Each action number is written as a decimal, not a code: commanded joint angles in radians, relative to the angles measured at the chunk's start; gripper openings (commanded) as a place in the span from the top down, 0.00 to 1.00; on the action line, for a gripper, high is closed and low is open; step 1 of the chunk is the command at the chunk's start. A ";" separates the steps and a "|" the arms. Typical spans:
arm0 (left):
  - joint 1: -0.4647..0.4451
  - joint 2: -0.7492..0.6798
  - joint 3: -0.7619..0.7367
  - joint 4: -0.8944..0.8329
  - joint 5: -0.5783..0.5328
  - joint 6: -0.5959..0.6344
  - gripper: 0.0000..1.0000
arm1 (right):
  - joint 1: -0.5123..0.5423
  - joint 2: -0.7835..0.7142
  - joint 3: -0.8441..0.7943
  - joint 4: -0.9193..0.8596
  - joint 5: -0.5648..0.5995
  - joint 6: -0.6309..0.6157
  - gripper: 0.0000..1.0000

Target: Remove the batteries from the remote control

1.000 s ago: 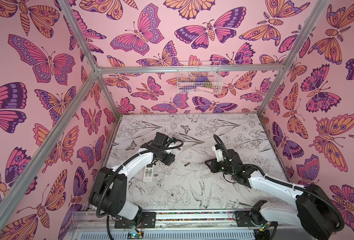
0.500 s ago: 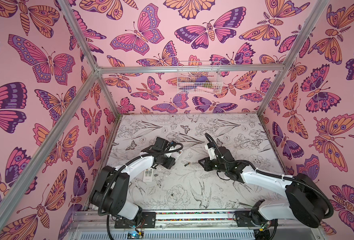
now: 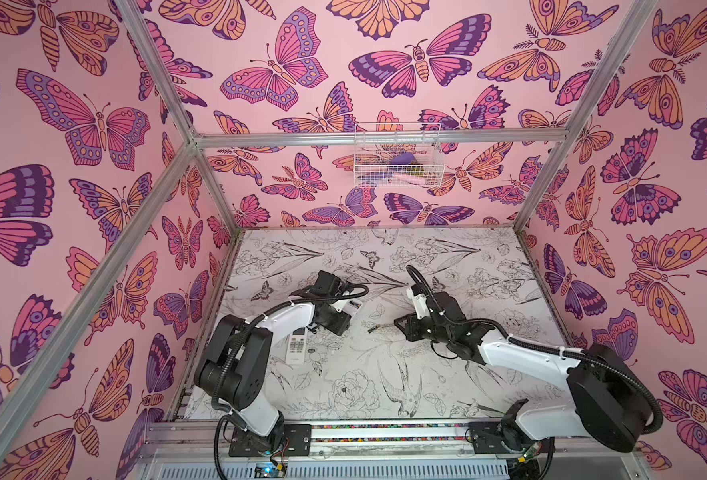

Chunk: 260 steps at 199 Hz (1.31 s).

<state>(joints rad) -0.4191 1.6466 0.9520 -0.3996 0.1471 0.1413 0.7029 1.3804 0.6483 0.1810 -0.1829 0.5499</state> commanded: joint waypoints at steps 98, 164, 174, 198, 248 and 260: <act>0.010 -0.064 0.012 -0.036 0.011 -0.003 0.15 | 0.027 0.050 0.091 -0.015 0.013 0.032 1.00; 0.110 -0.232 -0.025 -0.012 0.085 0.025 0.09 | 0.064 0.164 0.190 -0.011 0.021 0.050 1.00; 0.130 -0.249 -0.039 0.008 0.105 0.038 0.09 | 0.069 0.184 0.199 -0.004 0.032 0.045 1.00; 0.158 -0.272 -0.017 0.000 0.083 0.055 0.03 | 0.067 0.248 0.226 0.003 0.042 0.067 1.00; 0.215 -0.313 -0.027 -0.003 0.103 0.060 0.00 | 0.068 0.310 0.300 -0.062 0.053 0.033 1.00; 0.225 -0.321 -0.027 -0.007 0.103 0.058 0.00 | 0.067 0.313 0.297 -0.053 0.053 0.035 1.00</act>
<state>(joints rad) -0.2142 1.3560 0.9344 -0.3962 0.2249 0.1902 0.7620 1.6848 0.9054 0.1406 -0.1555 0.5961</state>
